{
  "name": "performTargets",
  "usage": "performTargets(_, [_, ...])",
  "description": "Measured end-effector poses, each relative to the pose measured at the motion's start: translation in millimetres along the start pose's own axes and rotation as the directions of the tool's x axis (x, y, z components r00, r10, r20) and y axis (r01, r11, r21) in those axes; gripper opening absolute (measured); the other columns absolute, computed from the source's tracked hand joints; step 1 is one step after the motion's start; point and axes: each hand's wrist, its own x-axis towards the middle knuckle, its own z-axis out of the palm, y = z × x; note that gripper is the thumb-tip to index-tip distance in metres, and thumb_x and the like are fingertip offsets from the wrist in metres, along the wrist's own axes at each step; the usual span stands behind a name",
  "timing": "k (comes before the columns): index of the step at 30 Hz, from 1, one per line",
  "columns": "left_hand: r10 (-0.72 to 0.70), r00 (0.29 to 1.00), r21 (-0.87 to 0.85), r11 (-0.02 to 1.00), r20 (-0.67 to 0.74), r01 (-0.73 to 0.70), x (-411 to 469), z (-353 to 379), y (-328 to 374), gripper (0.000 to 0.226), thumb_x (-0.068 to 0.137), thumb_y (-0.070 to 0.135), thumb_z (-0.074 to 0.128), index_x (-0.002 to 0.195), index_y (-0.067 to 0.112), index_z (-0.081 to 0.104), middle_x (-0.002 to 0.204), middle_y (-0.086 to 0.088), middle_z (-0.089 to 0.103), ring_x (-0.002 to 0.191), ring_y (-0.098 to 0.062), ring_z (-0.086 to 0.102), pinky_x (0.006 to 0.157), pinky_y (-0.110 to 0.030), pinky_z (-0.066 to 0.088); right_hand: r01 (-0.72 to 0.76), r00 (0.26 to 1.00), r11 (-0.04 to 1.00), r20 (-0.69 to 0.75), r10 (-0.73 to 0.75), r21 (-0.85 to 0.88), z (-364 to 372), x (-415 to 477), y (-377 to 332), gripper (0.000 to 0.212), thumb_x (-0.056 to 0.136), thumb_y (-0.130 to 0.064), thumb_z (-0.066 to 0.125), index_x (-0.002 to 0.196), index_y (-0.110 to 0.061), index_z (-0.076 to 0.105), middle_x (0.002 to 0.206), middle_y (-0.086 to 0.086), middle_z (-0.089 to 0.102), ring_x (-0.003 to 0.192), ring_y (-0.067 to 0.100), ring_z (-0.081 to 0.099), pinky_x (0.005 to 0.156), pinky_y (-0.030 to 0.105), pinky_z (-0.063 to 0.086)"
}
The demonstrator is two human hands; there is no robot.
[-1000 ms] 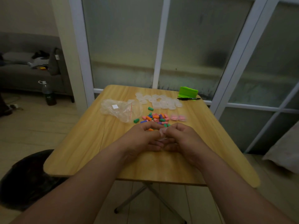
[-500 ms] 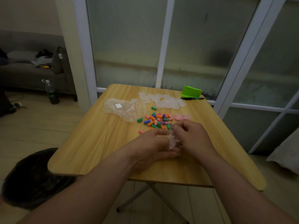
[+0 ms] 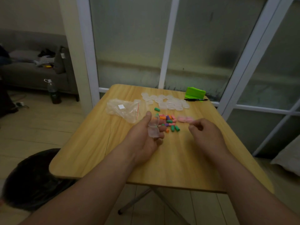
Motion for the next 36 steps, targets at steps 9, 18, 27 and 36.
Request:
performTargets(9, [-0.027, 0.997, -0.028, 0.999, -0.073, 0.025, 2.3, -2.3, -0.6, 0.06, 0.105, 0.064, 0.04, 0.112, 0.011, 0.068, 0.077, -0.005, 0.063, 0.06, -0.014, 0.048, 0.056, -0.026, 0.035, 0.046, 0.998, 0.955, -0.027, -0.057, -0.294, 35.9, 10.1, 3.2, 0.024, 0.09, -0.046, 0.071, 0.109, -0.032, 0.073, 0.103, -0.008, 0.066, 0.099, 0.018, 0.062, 0.085, 0.041, 0.056])
performTargets(18, [-0.059, 0.997, 0.015, 0.998, -0.056, 0.06, 6.8, -5.6, -1.5, 0.057, 0.105, 0.062, 0.04, 0.108, 0.013, 0.068, 0.073, -0.004, 0.065, 0.06, -0.014, 0.048, 0.052, -0.025, 0.037, 0.018, 0.999, 0.979, -0.046, -0.028, -0.204, 37.2, 9.9, -3.9, 0.01, 0.094, -0.032, 0.066, 0.093, -0.03, 0.076, 0.097, -0.008, 0.071, 0.093, 0.016, 0.065, 0.072, 0.033, 0.049])
performTargets(27, [-0.074, 0.997, -0.017, 0.997, 0.032, 0.074, 8.8, -3.3, -5.7, 0.055, 0.105, 0.064, 0.038, 0.126, 0.019, 0.062, 0.078, -0.003, 0.055, 0.062, -0.013, 0.047, 0.056, -0.025, 0.04, 0.286, 0.954, 0.947, 0.052, -0.296, 0.149, -0.6, -25.9, -46.1, 0.011, 0.098, -0.021, 0.073, 0.105, -0.029, 0.073, 0.095, -0.015, 0.071, 0.09, -0.006, 0.064, 0.069, 0.008, 0.046])
performTargets(36, [-0.095, 0.994, -0.011, 0.995, 0.049, 0.095, 5.3, -3.2, -6.9, 0.068, 0.106, 0.063, 0.036, 0.153, 0.017, 0.051, 0.15, -0.013, 0.058, 0.129, -0.025, 0.054, 0.117, -0.038, 0.035, 0.485, 0.863, 0.873, 0.187, -0.469, -0.052, 18.0, -40.7, -52.2, 0.008, 0.088, -0.027, 0.078, 0.094, -0.032, 0.076, 0.094, -0.012, 0.052, 0.089, 0.004, 0.051, 0.074, 0.027, 0.041])
